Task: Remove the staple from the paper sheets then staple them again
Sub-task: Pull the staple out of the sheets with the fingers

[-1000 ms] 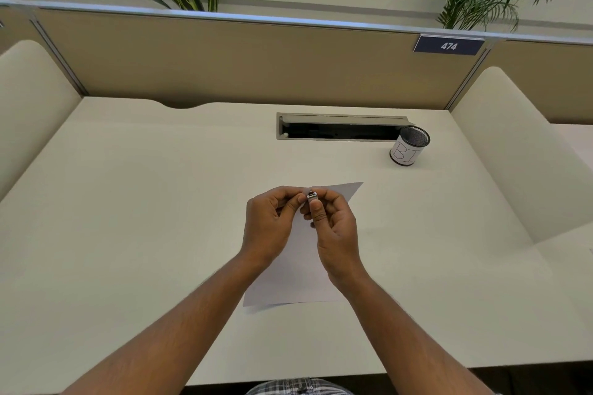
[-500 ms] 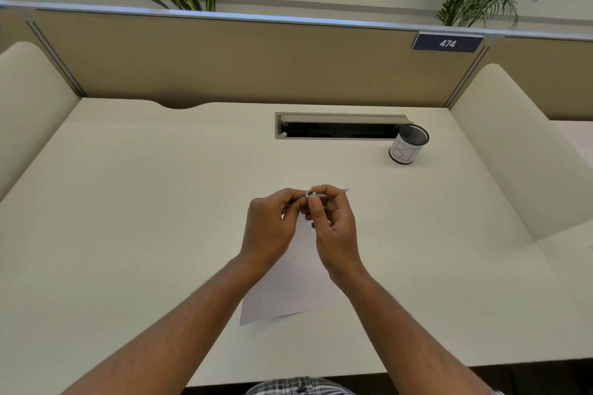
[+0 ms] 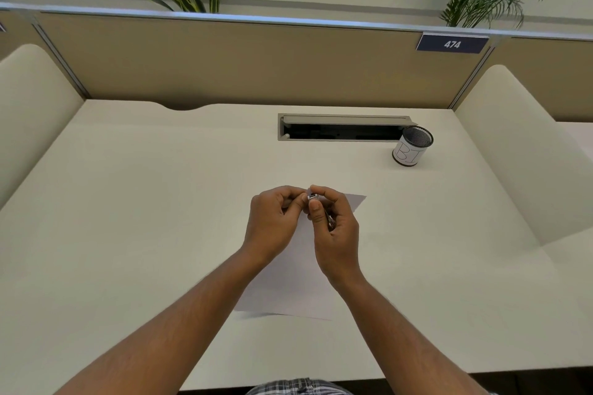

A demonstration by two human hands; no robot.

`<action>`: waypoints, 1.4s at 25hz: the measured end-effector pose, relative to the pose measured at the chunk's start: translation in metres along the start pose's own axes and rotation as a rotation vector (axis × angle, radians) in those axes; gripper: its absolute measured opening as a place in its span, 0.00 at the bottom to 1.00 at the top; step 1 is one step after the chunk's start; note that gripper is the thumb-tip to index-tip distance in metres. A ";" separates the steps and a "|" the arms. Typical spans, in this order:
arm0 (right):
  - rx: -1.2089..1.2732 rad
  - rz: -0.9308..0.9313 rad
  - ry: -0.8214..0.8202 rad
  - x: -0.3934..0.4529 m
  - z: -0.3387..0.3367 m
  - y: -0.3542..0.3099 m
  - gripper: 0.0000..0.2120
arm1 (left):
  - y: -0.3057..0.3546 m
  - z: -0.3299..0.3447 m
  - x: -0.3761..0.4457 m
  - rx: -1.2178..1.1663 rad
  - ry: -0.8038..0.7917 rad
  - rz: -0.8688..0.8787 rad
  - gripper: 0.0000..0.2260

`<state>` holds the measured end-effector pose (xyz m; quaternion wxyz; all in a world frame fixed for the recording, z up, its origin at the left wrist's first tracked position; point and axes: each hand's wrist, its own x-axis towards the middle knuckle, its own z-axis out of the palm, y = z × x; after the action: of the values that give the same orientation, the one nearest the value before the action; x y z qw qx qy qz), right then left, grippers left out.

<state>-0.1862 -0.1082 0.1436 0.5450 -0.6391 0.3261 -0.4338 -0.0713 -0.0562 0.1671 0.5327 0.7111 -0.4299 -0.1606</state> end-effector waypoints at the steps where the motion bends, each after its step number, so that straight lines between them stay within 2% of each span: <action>1: -0.005 -0.006 -0.001 0.000 0.000 0.000 0.10 | 0.000 0.000 0.001 0.010 0.001 -0.002 0.07; 10: -0.038 -0.016 0.012 0.004 0.001 0.001 0.09 | 0.001 0.003 0.006 0.027 0.006 -0.055 0.09; 14: 0.002 0.025 -0.001 0.004 0.002 -0.001 0.08 | 0.001 0.003 0.008 -0.037 0.022 -0.147 0.09; 20: 0.268 0.313 -0.020 0.011 -0.004 -0.007 0.08 | -0.004 0.001 0.007 -0.065 0.075 -0.216 0.10; 25: 0.221 0.369 0.011 0.012 -0.022 0.001 0.07 | -0.014 -0.001 0.005 -0.083 0.101 -0.245 0.09; 31: 0.129 0.298 -0.080 0.008 -0.018 -0.006 0.08 | -0.007 0.005 0.000 -0.046 0.090 -0.110 0.07; 35: 0.046 0.224 -0.077 0.009 -0.010 -0.007 0.07 | -0.003 0.006 -0.001 -0.042 0.064 -0.027 0.07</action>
<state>-0.1920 -0.1184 0.1528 0.6166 -0.6022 0.3642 -0.3530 -0.0748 -0.0591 0.1614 0.5589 0.7103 -0.3994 -0.1537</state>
